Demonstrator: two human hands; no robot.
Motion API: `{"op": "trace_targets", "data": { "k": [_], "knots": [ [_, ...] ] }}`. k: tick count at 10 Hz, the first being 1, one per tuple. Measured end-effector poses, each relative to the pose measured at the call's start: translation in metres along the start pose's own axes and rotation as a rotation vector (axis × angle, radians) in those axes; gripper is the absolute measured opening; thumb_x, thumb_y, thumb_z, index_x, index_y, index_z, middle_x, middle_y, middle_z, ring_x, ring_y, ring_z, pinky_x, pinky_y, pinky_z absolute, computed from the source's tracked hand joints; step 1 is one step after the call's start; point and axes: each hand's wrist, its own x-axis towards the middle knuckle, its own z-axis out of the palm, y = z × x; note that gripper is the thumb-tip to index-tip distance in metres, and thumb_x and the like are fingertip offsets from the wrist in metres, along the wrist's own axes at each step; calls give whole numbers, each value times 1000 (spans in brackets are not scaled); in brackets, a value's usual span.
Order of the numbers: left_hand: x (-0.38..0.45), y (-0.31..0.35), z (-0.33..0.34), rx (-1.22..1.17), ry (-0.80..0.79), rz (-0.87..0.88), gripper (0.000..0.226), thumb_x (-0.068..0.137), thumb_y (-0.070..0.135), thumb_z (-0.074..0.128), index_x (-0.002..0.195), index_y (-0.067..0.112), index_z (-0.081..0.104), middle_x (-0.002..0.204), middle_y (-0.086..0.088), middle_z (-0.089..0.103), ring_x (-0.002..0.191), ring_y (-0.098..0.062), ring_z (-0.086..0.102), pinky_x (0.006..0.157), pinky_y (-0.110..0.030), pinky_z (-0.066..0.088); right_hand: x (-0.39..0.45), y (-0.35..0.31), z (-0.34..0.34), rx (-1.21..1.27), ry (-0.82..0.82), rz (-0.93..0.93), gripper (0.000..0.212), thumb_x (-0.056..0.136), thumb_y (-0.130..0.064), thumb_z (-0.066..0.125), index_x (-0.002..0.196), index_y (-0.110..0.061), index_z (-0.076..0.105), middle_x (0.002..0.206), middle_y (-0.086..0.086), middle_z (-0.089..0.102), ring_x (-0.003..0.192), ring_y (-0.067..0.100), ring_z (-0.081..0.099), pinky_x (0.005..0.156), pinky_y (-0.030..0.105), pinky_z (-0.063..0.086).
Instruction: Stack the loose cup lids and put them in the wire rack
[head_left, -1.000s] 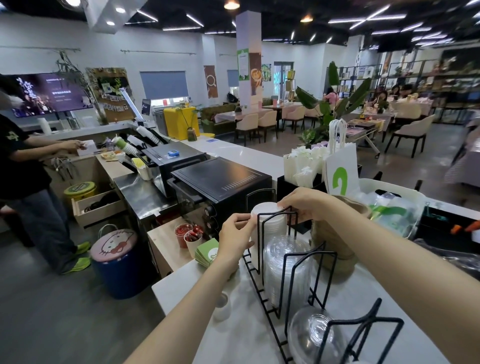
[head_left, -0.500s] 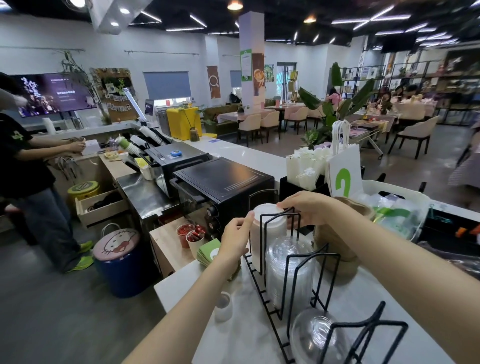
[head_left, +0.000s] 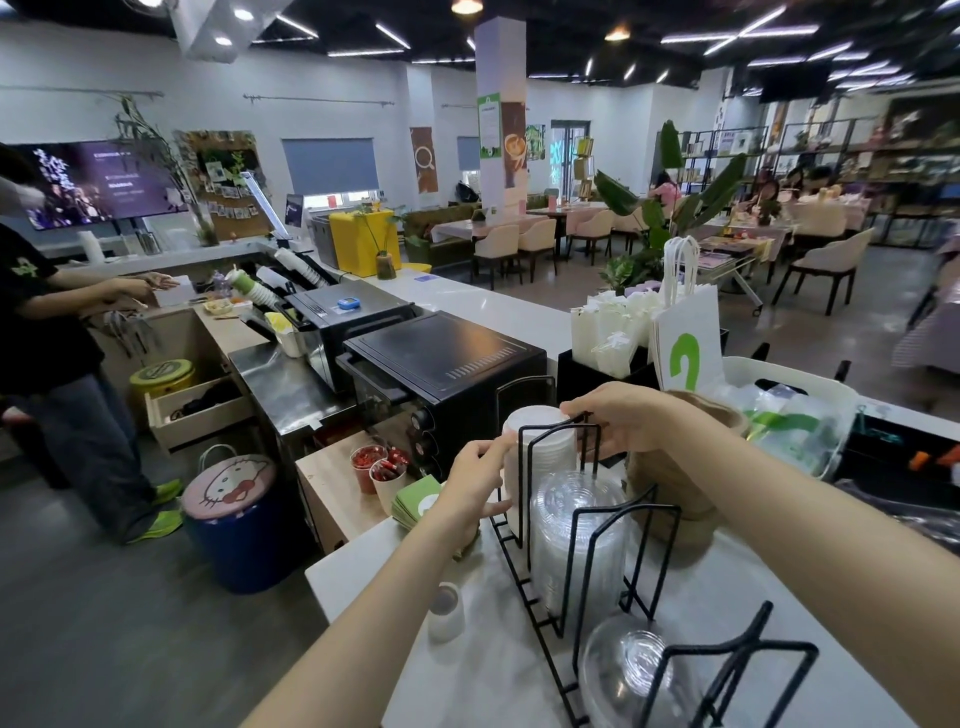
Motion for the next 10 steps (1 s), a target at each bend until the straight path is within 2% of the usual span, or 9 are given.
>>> {"op": "trace_targets", "data": {
  "k": [1,3,4,5,6,7,8,9,10],
  "knots": [
    [1,-1,-1,37,-29,-83,68,92,73,55,130,17,61,135,-11,64,119,-31,65,98,-51,60,-2,2,3,8,-38,71,30,102,-23,58,119,2,61,106,20,67,96,37,67,87,52,59],
    [-3,0,-1,61,-32,-106,72,93,75,53,136,18,60,135,-9,65,118,-34,68,96,-51,61,-1,8,7,80,-45,47,17,102,-23,55,93,-9,61,75,7,63,73,23,65,70,41,64],
    [-6,0,-3,109,-32,-106,74,92,78,50,139,21,59,137,-7,64,119,-30,67,91,-44,61,2,11,7,99,-18,2,16,101,-23,59,94,-9,62,76,8,63,74,23,65,85,46,60],
    [-7,0,-3,134,-5,-68,70,95,76,46,135,20,60,133,-3,64,121,-27,62,97,-47,56,-1,9,6,67,4,-58,26,101,-27,58,109,-2,63,100,15,66,90,28,65,93,47,58],
    [-9,3,-3,115,79,82,50,102,65,46,112,19,64,117,-1,65,110,-21,61,95,-46,53,-13,3,4,-34,61,-109,40,102,-31,57,127,0,60,111,12,64,95,25,65,87,42,59],
    [-15,10,-5,166,235,344,37,106,51,48,91,21,63,91,1,66,86,-16,60,79,-36,52,-35,-3,3,-167,186,-204,37,103,-32,54,134,-13,59,114,8,65,98,21,64,82,35,56],
    [-22,21,-5,169,289,588,39,108,37,50,75,17,59,66,7,52,60,-7,46,59,-27,38,-64,-8,4,-246,299,-278,23,104,-28,51,118,-21,68,116,5,71,103,20,68,84,34,57],
    [-34,32,1,133,207,740,42,108,30,52,67,19,54,59,10,47,52,-2,42,54,-18,36,-103,-10,11,-330,357,-303,16,102,-29,53,99,-28,69,110,1,73,101,18,70,86,36,57],
    [-43,41,4,109,105,821,43,108,29,52,66,20,53,56,12,47,53,-3,41,54,-21,35,-132,-8,21,-422,464,-326,13,101,-31,55,104,-26,67,105,2,72,99,19,71,88,37,57]
  ]
}}
